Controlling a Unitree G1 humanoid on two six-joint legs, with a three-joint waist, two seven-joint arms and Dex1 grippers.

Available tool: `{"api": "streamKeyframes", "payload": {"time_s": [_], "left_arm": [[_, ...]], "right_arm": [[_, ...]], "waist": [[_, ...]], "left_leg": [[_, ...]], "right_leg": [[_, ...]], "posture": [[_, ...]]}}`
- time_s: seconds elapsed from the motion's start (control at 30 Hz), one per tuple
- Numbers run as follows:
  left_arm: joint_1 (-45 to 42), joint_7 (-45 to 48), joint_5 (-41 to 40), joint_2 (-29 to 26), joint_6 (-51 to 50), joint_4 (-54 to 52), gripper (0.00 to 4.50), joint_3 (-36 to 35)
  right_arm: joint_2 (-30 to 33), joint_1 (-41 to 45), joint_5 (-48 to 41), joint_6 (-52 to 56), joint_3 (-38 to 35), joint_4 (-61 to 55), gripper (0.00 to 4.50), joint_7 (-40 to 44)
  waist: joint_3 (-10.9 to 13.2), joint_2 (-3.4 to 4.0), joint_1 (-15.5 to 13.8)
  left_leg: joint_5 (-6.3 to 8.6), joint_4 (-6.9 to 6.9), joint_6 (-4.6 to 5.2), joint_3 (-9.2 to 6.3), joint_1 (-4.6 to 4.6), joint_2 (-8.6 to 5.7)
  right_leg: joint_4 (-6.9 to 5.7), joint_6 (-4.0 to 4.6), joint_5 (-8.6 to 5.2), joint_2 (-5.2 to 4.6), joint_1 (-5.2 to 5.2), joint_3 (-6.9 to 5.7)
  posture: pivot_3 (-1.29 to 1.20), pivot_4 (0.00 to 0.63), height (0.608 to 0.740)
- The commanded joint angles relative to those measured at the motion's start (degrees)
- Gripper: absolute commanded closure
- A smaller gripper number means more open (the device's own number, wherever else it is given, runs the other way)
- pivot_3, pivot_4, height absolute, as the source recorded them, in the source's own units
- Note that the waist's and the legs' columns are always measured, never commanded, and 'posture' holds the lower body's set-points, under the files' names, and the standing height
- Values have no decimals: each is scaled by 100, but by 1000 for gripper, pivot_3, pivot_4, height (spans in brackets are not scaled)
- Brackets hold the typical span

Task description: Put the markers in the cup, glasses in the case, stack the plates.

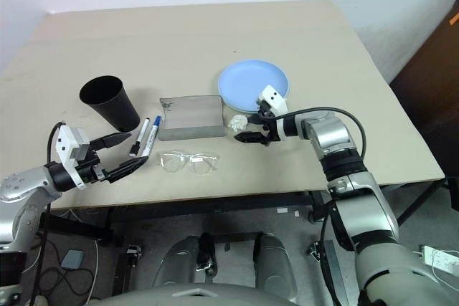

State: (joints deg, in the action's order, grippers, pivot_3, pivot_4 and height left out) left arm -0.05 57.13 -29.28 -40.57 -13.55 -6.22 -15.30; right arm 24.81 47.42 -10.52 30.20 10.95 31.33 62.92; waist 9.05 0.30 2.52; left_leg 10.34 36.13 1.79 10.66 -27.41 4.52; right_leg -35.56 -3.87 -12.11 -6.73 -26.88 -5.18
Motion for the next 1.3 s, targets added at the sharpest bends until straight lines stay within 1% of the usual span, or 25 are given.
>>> {"api": "streamKeyframes", "payload": {"time_s": [0.03,0.1,0.4,0.43,0.57,0.67,0.73,0.83,0.9,1.0,1.07,1.13,1.2,1.3], "left_arm": [[38,15,-66,-122,29,-179,0,-225],[63,28,-48,-124,53,-160,0,-234],[76,-25,-20,-100,57,-193,0,-196],[80,-15,-16,-100,72,-173,0,-198],[96,18,6,-100,116,-124,0,-191],[91,8,12,-87,112,-134,0,-165],[69,-20,22,-65,94,-158,0,-120],[35,-46,33,-35,77,-183,0,-52],[22,-43,28,-31,73,-178,0,-42],[-8,-27,50,-27,109,-114,0,-32],[-11,-18,45,-25,120,-98,0,-44],[20,3,39,-32,134,-104,0,-62],[66,31,44,-42,158,-105,0,-80],[102,55,41,-52,169,-107,0,-106]], "right_arm": [[-94,217,75,-369,-97,206,647,-94],[-124,250,97,-448,-110,297,1136,-74],[-137,294,59,-426,-192,293,4299,-65],[-94,280,34,-386,-195,206,4458,-6],[147,190,-166,-189,-294,-260,4458,323],[295,218,-547,157,-543,-614,4458,561],[294,391,-781,265,-853,-668,4458,458],[136,979,-775,224,-1275,-24,4458,-308],[47,1317,-431,-132,-1268,707,4458,-947],[-111,1618,0,-1110,-1260,1777,4458,-1785],[-183,1839,204,-1192,-1242,2458,4458,-2234],[-251,1990,252,-1209,-1302,2883,4458,-2410],[-307,2087,159,-1151,-1437,3140,4458,-2389],[-353,2168,154,-1004,-1484,3372,3728,-2327]], "waist": [[0,0,-5],[0,0,-7],[0,0,-2],[0,0,-2],[0,0,-2],[0,0,-11],[0,0,-9],[1,2,7],[1,1,13],[-2,-3,11],[-1,-2,2],[-1,-1,2],[1,1,9],[1,1,19]], "left_leg": [[0,-1,0,0,0,1],[0,-1,0,2,0,1],[0,-1,0,7,-1,4],[0,-1,0,7,-1,4],[0,-1,0,9,-2,4],[0,-1,0,10,-3,4],[0,0,0,9,-3,5],[0,0,0,11,-2,5],[0,-2,0,20,-4,10],[0,-4,-1,24,-1,22],[0,-8,-1,26,-1,26],[-1,-8,-2,33,-5,26],[-2,-2,-3,44,-14,25],[-3,2,-3,55,-17,23]], "right_leg": [[0,0,0,0,0,-1],[0,0,0,0,-2,-1],[-1,-1,0,-1,-3,0],[-1,-1,0,0,-3,0],[0,-1,0,-1,-5,0],[0,-1,0,-3,-8,0],[0,0,0,-3,-7,0],[-1,6,5,-4,-11,0],[1,14,24,-4,-19,-1],[3,18,27,5,-25,-5],[8,18,27,8,-24,-6],[9,17,26,6,-27,-6],[8,16,27,4,-19,-1],[6,13,28,5,-16,6]], "posture": [[0,150,711],[0,150,711],[0,150,711],[0,150,711],[0,150,711],[0,150,711],[0,150,711],[0,150,711],[0,150,711],[0,150,711],[0,150,711],[0,150,711],[0,150,711],[0,150,711]]}}
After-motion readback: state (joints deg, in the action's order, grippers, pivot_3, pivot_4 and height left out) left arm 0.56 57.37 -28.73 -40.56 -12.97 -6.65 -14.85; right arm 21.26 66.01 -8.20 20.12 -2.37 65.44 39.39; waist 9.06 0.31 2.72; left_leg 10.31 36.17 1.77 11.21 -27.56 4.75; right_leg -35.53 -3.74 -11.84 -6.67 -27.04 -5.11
